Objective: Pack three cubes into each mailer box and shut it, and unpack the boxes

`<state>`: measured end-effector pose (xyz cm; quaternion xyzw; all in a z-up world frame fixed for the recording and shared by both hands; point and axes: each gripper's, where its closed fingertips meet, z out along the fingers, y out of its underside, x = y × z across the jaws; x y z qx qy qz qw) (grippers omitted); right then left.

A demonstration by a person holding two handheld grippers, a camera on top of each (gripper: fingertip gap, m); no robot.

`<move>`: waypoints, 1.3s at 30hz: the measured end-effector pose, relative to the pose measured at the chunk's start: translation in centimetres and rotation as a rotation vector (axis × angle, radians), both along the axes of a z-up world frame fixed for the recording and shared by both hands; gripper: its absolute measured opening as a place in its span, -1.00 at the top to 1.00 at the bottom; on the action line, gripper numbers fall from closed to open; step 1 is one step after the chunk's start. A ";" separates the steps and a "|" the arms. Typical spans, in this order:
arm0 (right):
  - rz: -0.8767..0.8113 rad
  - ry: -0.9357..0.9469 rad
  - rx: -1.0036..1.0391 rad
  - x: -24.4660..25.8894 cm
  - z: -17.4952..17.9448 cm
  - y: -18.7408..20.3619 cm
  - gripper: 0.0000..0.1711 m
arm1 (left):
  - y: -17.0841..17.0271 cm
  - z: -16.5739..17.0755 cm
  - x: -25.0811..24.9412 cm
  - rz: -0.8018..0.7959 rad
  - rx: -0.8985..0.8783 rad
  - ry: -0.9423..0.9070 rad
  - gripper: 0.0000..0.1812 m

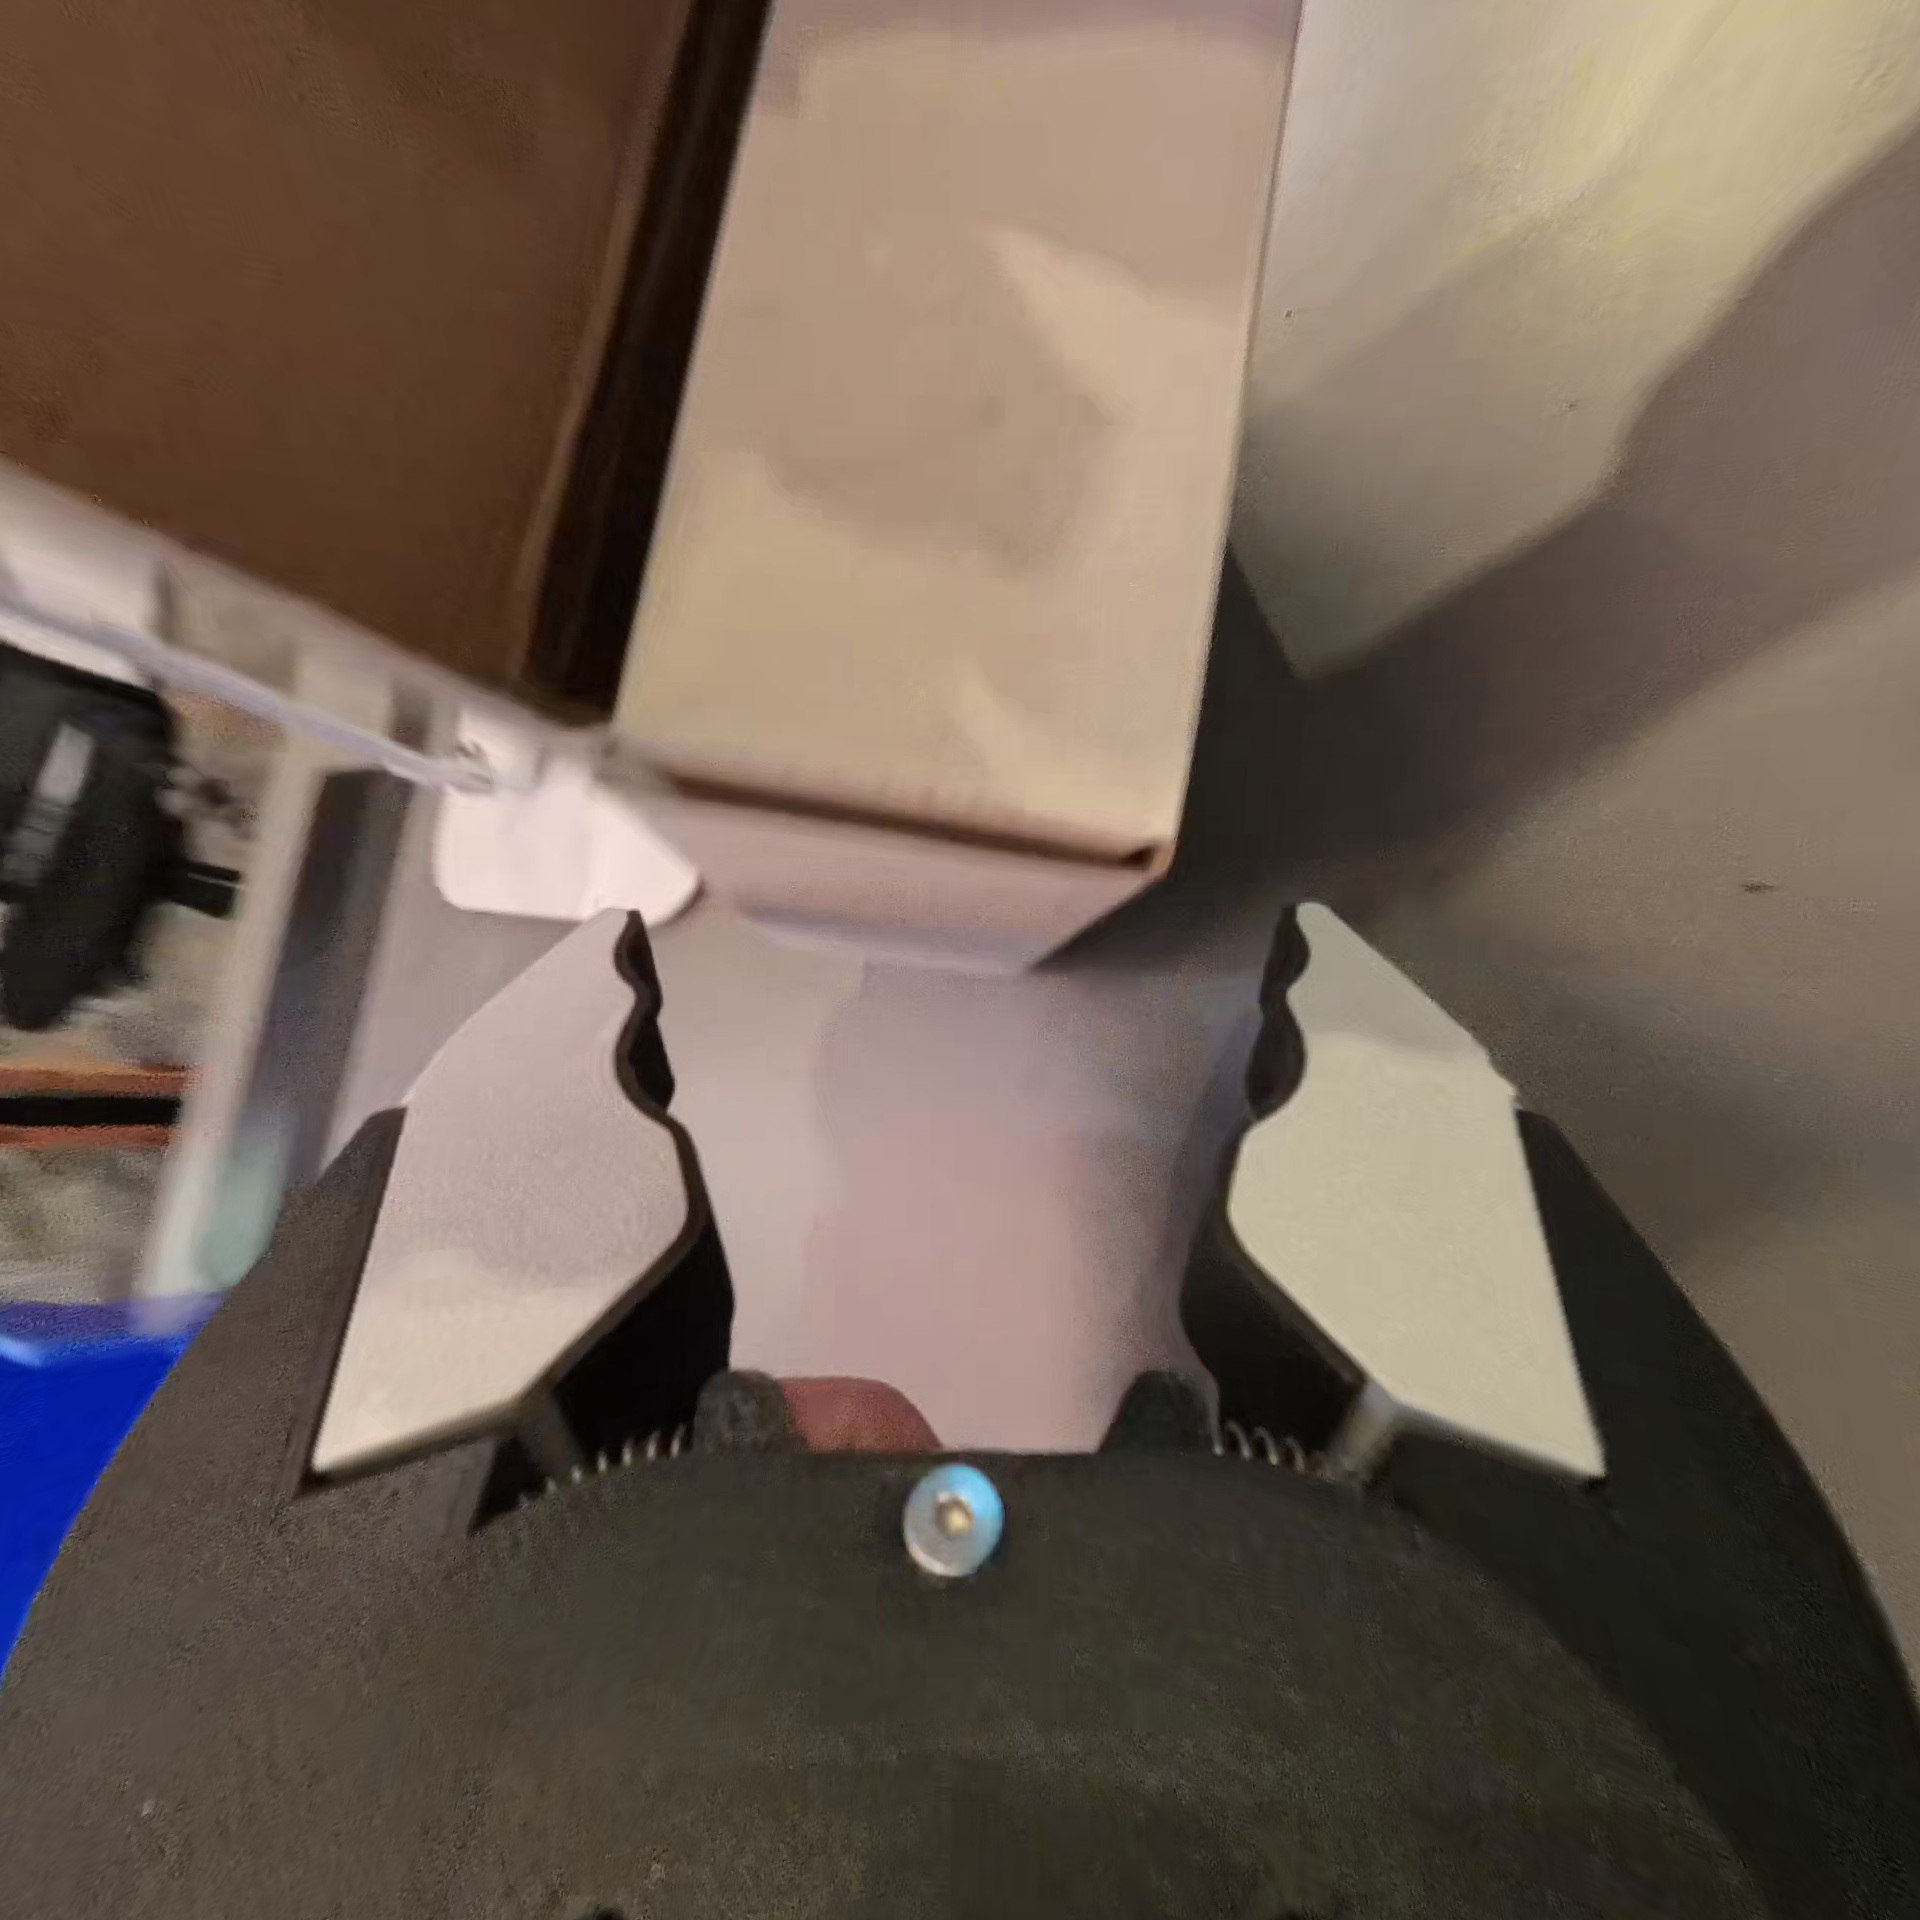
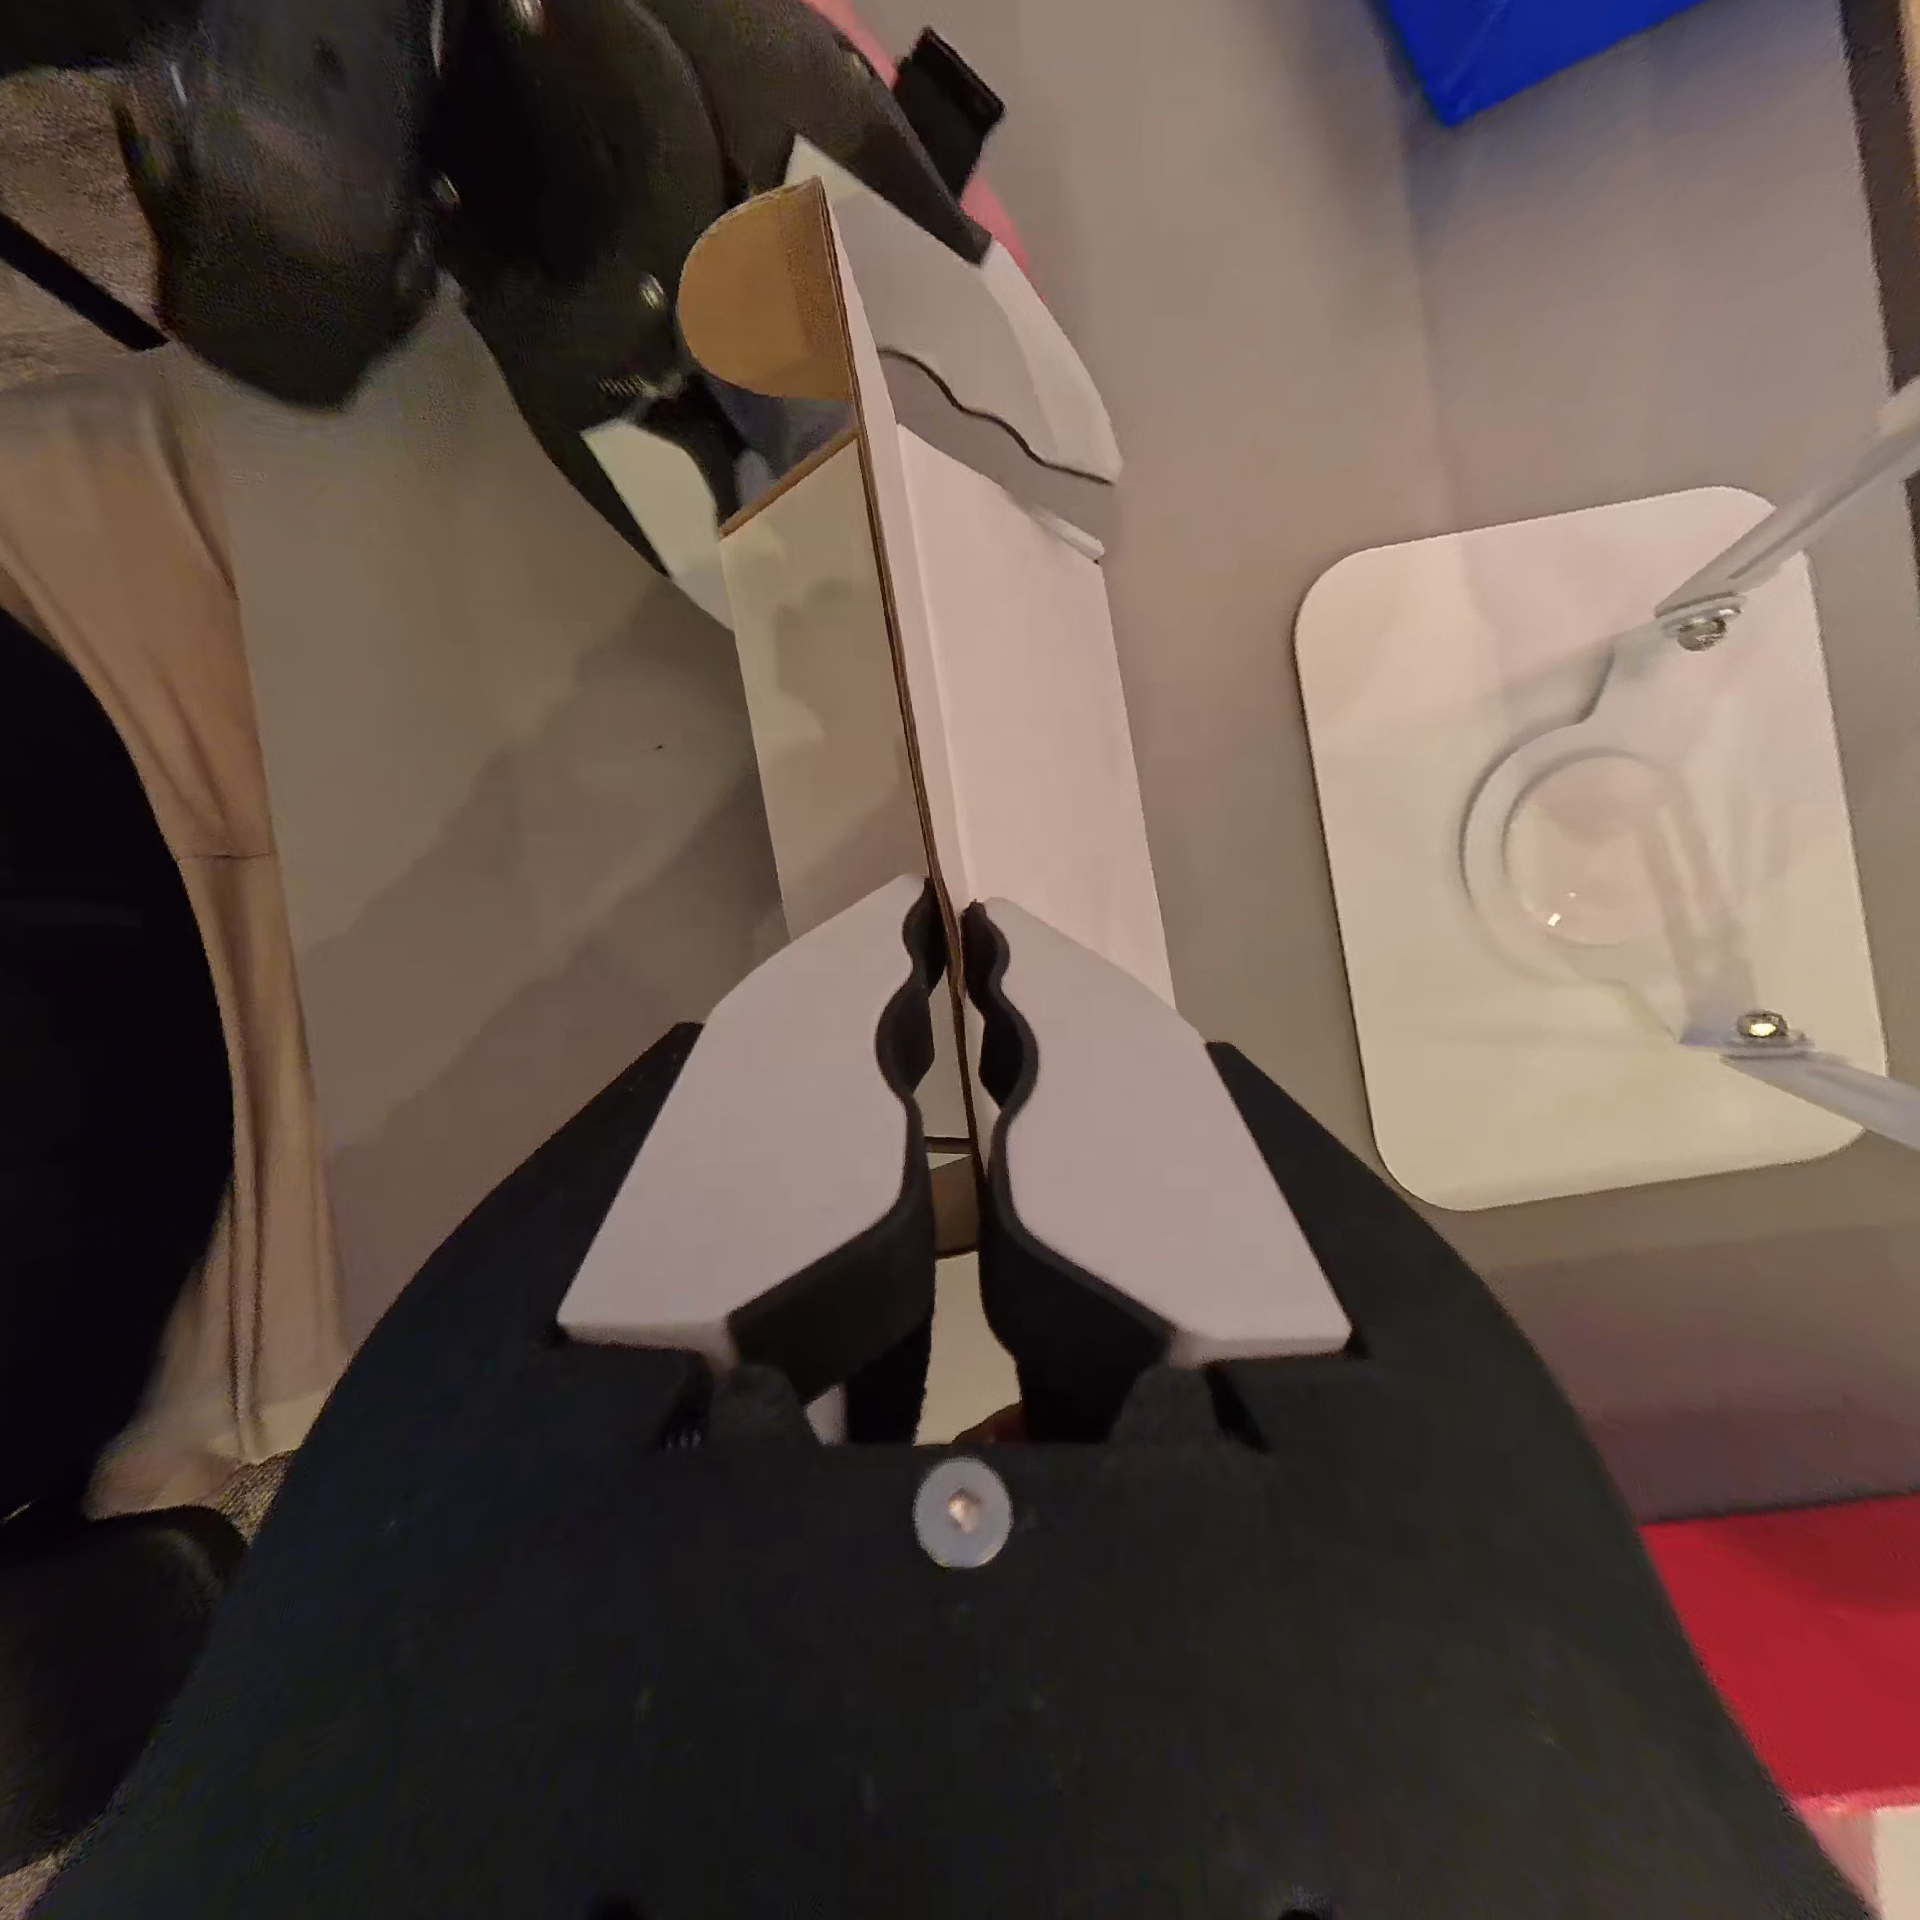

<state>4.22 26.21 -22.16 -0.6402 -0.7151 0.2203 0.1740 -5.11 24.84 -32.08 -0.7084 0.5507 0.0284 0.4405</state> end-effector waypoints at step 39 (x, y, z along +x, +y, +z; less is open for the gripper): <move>-0.002 0.071 -0.160 -1.3 -1.4 -3.1 0.99 | -0.6 -0.6 -1.3 0.690 -0.331 -0.642 0.37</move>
